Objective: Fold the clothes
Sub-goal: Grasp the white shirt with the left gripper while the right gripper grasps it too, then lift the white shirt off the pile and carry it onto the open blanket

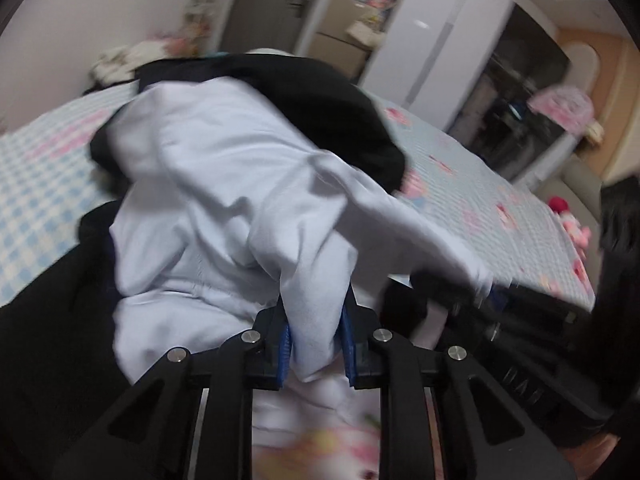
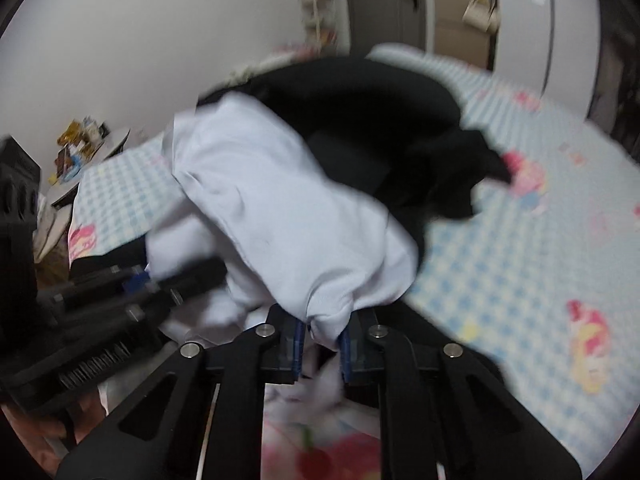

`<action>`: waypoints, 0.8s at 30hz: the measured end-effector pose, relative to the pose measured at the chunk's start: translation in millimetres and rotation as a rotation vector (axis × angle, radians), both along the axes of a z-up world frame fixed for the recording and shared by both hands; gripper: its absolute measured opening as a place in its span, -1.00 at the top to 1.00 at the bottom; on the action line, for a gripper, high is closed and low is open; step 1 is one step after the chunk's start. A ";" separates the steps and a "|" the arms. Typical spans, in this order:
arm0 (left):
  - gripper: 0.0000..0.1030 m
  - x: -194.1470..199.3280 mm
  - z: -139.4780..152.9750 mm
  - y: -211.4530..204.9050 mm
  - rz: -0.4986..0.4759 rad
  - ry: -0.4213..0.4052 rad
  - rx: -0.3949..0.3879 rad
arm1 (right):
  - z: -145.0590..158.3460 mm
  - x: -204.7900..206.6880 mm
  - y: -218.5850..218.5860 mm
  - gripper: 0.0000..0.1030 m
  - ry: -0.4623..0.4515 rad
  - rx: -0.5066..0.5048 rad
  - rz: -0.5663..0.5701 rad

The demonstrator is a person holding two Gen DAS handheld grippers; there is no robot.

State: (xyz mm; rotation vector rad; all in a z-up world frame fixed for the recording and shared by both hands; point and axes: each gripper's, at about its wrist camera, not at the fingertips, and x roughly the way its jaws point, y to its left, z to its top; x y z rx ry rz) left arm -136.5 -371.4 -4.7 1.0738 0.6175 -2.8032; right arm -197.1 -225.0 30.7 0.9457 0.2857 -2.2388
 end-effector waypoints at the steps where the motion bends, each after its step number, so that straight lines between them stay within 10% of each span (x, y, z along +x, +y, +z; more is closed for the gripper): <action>1: 0.60 -0.7 3.2 16.2 -0.037 0.001 -0.003 | 8.2 5.4 11.2 0.78 0.031 -0.006 -0.016; 24: 0.68 25.8 3.0 473.9 -0.793 -0.120 0.103 | -13.5 133.5 445.4 0.79 -0.112 -0.050 -0.631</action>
